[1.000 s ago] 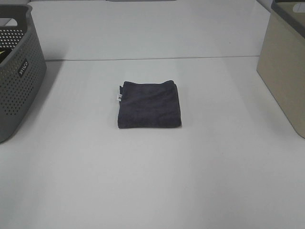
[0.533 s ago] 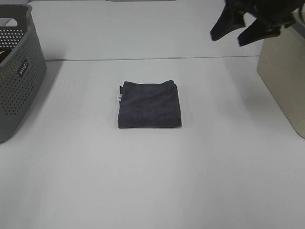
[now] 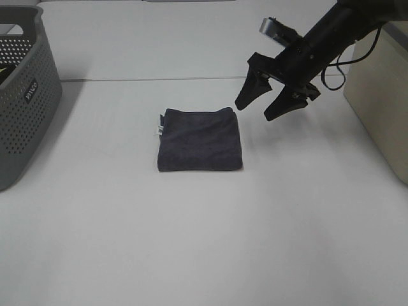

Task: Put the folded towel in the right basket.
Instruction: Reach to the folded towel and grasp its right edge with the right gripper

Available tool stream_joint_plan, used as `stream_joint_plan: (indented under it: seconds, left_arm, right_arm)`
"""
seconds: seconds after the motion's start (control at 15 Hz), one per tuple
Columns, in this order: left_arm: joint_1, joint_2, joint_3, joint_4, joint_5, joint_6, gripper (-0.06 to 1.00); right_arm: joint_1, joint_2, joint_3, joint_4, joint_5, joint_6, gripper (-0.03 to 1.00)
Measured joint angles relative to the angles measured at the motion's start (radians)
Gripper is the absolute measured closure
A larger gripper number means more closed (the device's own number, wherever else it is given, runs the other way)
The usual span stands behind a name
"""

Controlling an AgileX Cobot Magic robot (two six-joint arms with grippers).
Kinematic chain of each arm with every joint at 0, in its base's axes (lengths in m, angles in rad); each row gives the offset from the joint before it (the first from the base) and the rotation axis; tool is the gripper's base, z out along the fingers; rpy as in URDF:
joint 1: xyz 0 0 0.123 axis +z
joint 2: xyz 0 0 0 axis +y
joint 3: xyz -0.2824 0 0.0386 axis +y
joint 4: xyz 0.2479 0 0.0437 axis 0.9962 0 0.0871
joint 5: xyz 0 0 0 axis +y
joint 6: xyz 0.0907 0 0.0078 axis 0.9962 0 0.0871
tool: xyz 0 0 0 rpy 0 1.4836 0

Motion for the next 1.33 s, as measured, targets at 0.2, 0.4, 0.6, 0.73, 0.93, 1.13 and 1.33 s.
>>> stream_joint_plan:
  seconds: [0.2, 0.4, 0.6, 0.73, 0.93, 1.13, 1.33]
  left_arm:
    - [0.000, 0.000, 0.000, 0.000, 0.000, 0.000, -0.03]
    - [0.000, 0.000, 0.000, 0.000, 0.000, 0.000, -0.03]
    - [0.000, 0.000, 0.000, 0.000, 0.000, 0.000, -0.03]
    - [0.000, 0.000, 0.000, 0.000, 0.000, 0.000, -0.03]
    - [0.000, 0.000, 0.000, 0.000, 0.000, 0.000, -0.03]
    - [0.000, 0.000, 0.000, 0.000, 0.000, 0.000, -0.03]
    - [0.000, 0.000, 0.000, 0.000, 0.000, 0.000, -0.03]
  right_arm:
    - [0.000, 0.085, -0.042, 0.046, 0.001, 0.002, 0.22]
    - [0.000, 0.125, -0.045, 0.070, -0.027, -0.005, 0.22]
    - [0.000, 0.162, -0.045, 0.112, -0.047, -0.017, 0.22]
    - [0.001, 0.188, -0.047, 0.147, -0.047, -0.050, 0.22]
    - [0.028, 0.205, -0.053, 0.191, -0.068, -0.067, 0.24]
    - [0.045, 0.225, -0.057, 0.201, -0.124, -0.053, 0.56]
    - [0.045, 0.235, -0.057, 0.192, -0.134, -0.041, 0.91]
